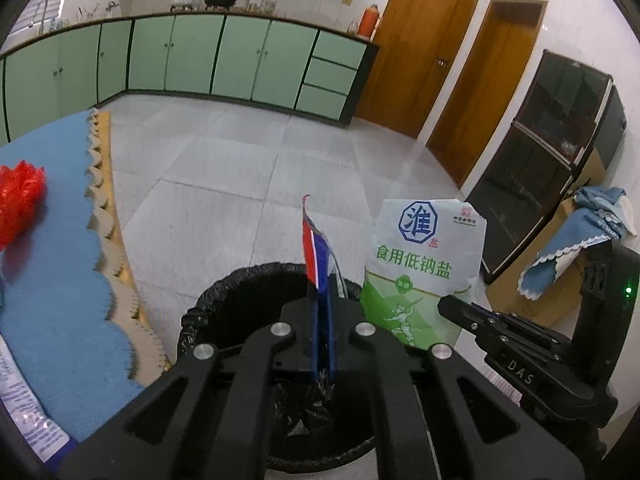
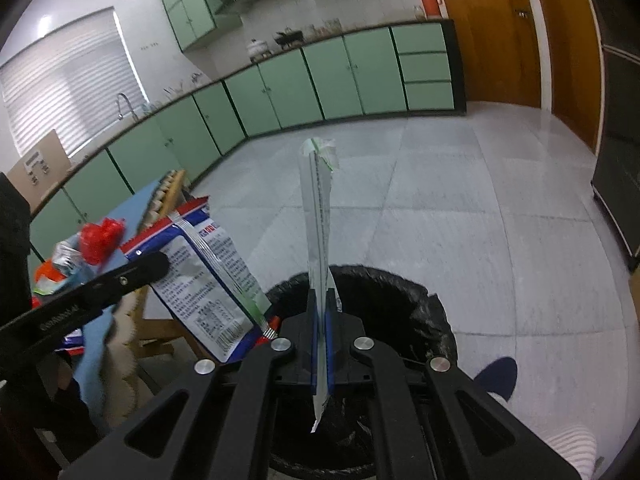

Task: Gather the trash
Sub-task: 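Carry both items over the black bin and open both grippers, then move both grippers back over the table trash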

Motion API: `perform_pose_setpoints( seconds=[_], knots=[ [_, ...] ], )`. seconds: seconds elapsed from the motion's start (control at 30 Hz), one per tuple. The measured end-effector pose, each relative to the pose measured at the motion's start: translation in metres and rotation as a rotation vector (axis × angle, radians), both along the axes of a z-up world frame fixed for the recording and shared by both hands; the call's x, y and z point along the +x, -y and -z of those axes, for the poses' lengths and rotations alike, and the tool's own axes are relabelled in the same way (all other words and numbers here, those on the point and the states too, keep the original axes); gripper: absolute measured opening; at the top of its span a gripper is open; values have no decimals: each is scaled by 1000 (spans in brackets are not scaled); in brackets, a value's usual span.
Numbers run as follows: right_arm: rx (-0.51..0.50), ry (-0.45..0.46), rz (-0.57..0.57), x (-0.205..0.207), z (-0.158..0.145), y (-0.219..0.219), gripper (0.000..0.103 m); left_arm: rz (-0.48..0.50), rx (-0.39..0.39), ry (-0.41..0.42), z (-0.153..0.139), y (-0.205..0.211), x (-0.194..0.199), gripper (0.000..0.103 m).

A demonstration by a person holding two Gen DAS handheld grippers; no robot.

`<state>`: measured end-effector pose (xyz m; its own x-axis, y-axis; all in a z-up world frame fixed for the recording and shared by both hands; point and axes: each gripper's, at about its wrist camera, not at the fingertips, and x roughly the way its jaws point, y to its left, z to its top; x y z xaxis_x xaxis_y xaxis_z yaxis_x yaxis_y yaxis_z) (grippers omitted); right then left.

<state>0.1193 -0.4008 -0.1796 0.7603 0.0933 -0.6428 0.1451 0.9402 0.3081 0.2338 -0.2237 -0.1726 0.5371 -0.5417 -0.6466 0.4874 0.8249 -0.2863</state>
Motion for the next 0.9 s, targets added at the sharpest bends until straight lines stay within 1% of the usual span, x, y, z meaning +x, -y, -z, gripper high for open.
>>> perform_pose_setpoints(
  seconds=[0.1, 0.13, 0.17, 0.23, 0.27, 0.33, 0.4, 0.43, 0.5, 0.53, 0.6, 0.63, 0.7, 0.77, 0.9],
  knots=[
    [2, -12, 15, 2, 2, 2, 10, -1, 5, -12, 1, 5, 3, 7],
    [-1, -12, 19, 1, 2, 4, 11, 0, 5, -15, 1, 6, 3, 15],
    [-3, -12, 21, 1, 2, 4, 14, -2, 6, -16, 1, 6, 3, 26],
    [-8, -7, 30, 0, 0, 5, 19, -5, -2, -13, -1, 4, 3, 34],
    [-9, -5, 33, 0, -2, 4, 22, -4, -4, -11, -2, 2, 2, 37],
    [-11, 2, 36, -2, -7, 3, 24, -3, -7, -4, -6, -1, 0, 37],
    [-19, 19, 39, -4, -13, 2, 32, -8, -13, 12, -12, -5, -3, 37],
    [-26, 32, 38, -5, -18, 1, 35, -16, -18, 33, -18, -10, -7, 38],
    [-38, 58, 34, -7, -27, -4, 44, -34, -24, 68, -28, -19, -15, 44],
    [-45, 81, 30, -9, -35, -9, 47, -45, -28, 91, -36, -25, -20, 46],
    [-48, 118, 14, -12, -46, -19, 54, -68, -24, 133, -48, -38, -30, 48],
    [-49, 138, 2, -14, -52, -24, 55, -86, -20, 159, -55, -48, -37, 49],
    [-55, 183, -31, -18, -65, -42, 63, -124, -14, 196, -66, -66, -48, 52],
    [-55, 223, -76, -21, -76, -62, 67, -168, -8, 223, -73, -86, -58, 55],
    [-58, 275, -188, -24, -86, -108, 72, -284, 36, 263, -80, -136, -77, 56]
  ],
)
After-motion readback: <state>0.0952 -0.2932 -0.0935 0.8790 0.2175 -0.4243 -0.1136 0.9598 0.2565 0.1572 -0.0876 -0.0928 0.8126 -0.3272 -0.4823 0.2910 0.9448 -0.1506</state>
